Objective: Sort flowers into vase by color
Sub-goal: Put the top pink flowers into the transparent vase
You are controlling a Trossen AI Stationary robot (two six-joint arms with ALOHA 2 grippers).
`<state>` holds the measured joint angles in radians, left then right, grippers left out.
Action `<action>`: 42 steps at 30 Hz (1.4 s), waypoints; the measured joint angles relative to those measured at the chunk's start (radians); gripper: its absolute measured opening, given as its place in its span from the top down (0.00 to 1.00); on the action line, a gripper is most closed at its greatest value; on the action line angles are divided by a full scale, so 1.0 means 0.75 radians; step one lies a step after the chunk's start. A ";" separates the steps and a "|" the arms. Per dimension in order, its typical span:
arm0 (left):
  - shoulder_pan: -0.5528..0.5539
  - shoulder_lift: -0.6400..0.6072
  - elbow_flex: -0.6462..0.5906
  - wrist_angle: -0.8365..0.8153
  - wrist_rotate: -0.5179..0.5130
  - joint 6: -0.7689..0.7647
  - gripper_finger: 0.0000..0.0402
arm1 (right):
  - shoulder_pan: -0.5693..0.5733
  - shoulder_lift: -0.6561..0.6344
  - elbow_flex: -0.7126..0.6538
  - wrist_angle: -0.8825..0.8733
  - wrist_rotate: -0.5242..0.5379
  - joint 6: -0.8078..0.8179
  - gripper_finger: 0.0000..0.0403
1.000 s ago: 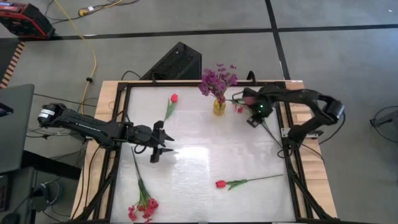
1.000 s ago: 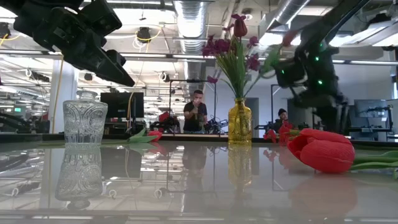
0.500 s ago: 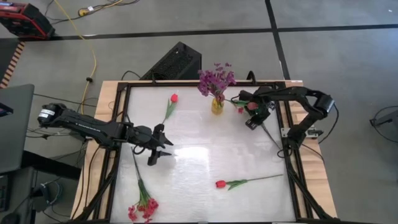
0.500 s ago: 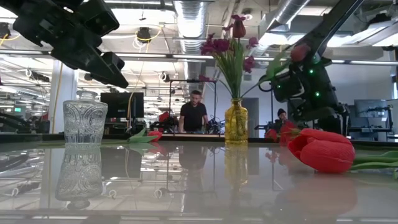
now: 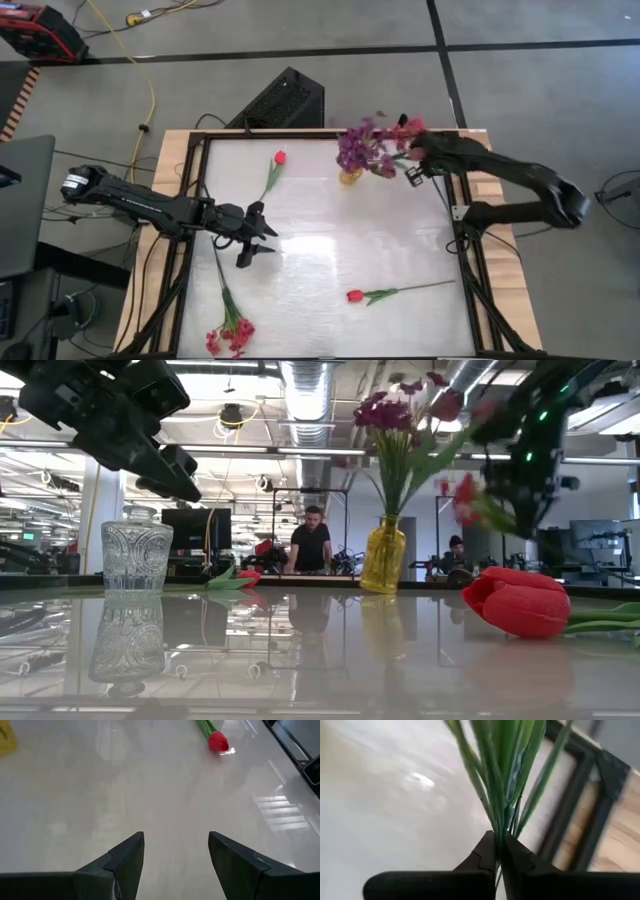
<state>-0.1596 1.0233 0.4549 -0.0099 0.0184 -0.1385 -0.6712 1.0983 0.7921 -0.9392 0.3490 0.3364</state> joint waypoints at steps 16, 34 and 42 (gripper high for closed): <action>0.000 0.000 0.000 0.011 -0.005 -0.014 0.48 | 0.085 -0.185 0.003 0.208 -0.206 -0.030 0.93; 0.000 0.000 0.000 0.002 -0.008 0.003 0.48 | 0.181 -0.140 0.003 0.226 -0.153 -0.033 0.93; 0.000 0.000 0.000 0.012 -0.035 0.006 0.48 | 0.254 -0.407 0.003 0.444 -0.193 -0.082 0.92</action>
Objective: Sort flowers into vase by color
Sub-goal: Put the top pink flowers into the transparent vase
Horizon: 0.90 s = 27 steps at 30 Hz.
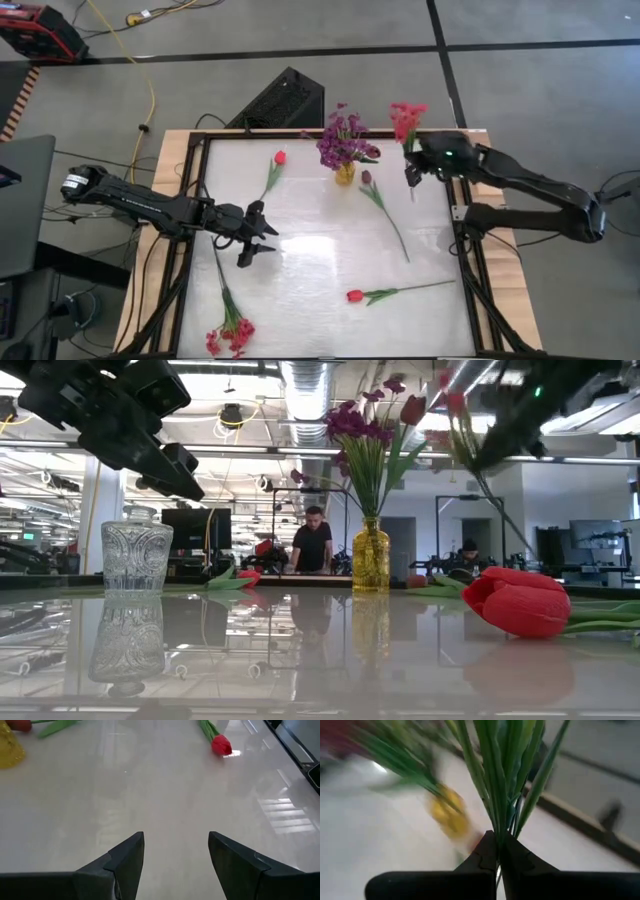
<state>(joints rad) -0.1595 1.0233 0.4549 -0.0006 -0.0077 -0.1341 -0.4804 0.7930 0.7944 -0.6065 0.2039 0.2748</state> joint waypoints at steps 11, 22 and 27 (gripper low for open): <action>0.000 0.000 0.000 0.136 0.009 0.065 0.48 | 0.525 -0.145 -0.002 0.468 -0.257 0.004 0.93; 0.000 0.000 0.000 0.546 0.064 0.140 0.48 | 1.080 0.520 -0.022 1.402 0.044 -0.451 0.92; 0.000 0.000 0.000 0.600 0.063 0.187 0.48 | 1.079 0.865 0.126 1.627 0.042 -0.602 0.92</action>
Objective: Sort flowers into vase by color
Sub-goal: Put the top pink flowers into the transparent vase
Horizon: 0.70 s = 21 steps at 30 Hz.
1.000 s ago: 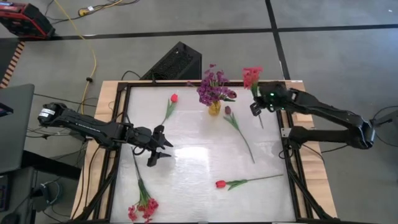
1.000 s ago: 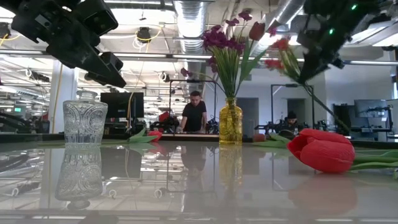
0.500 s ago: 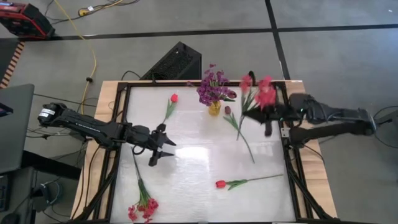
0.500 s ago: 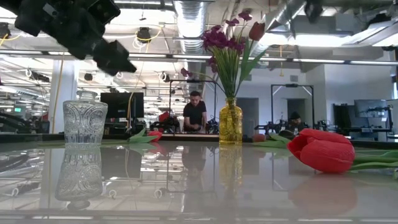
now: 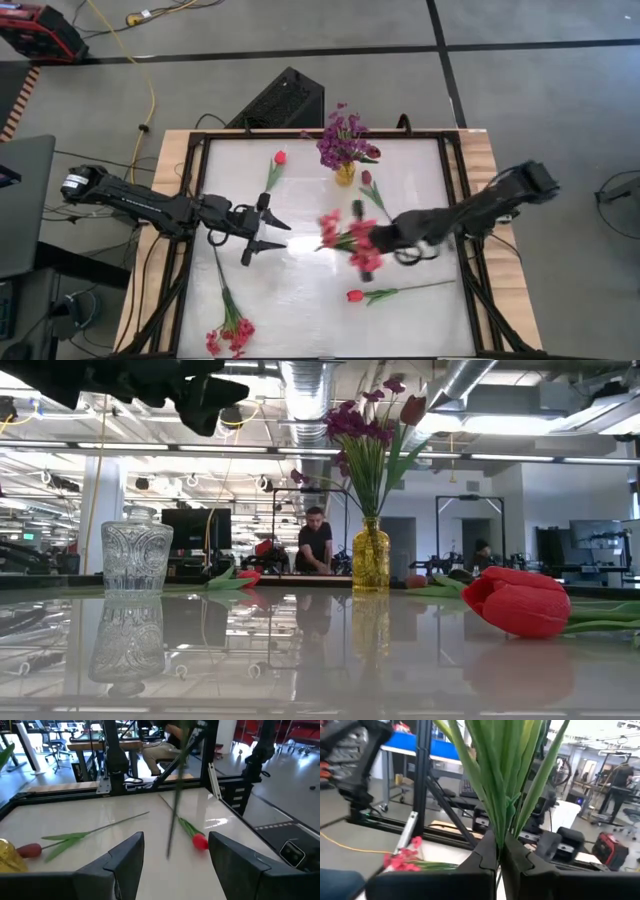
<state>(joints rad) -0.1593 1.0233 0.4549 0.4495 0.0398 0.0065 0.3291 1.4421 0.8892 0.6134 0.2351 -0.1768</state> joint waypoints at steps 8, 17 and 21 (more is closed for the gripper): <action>0.000 -0.001 0.000 0.017 0.002 -0.014 0.48 | -0.065 0.355 0.336 0.015 -0.001 -0.067 0.92; -0.001 -0.001 0.000 0.016 0.010 0.023 0.52 | -0.139 0.462 0.463 -0.035 0.001 -0.034 0.92; -0.006 -0.006 0.000 0.015 0.012 0.085 0.75 | -0.151 0.458 0.464 -0.054 -0.009 -0.010 0.89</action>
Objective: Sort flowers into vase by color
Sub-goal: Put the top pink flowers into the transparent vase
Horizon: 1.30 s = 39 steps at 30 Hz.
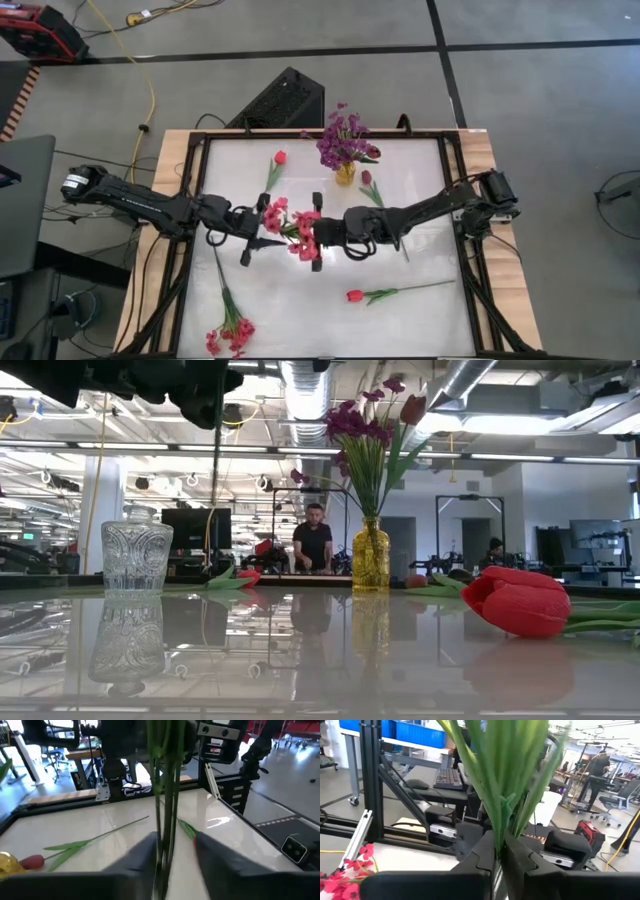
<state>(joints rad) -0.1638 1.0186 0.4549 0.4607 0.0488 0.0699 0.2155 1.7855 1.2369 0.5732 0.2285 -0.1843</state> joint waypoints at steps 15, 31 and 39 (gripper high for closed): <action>0.000 -0.204 0.001 -0.141 -0.226 0.003 1.00 | -0.015 -0.134 0.025 -0.445 0.001 0.070 0.49; -0.094 -0.691 -0.039 -0.623 -0.471 -0.096 1.00 | -0.021 -0.425 -0.359 -1.168 0.171 0.695 0.36; -0.127 -0.733 -0.163 -0.607 -0.569 -0.159 1.00 | -0.038 -0.591 -0.637 -1.168 0.407 0.938 0.36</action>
<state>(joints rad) -0.2592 0.4686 0.3329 0.0055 -0.3781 -0.0496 0.1871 1.3421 0.7588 -0.3025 0.5341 0.5192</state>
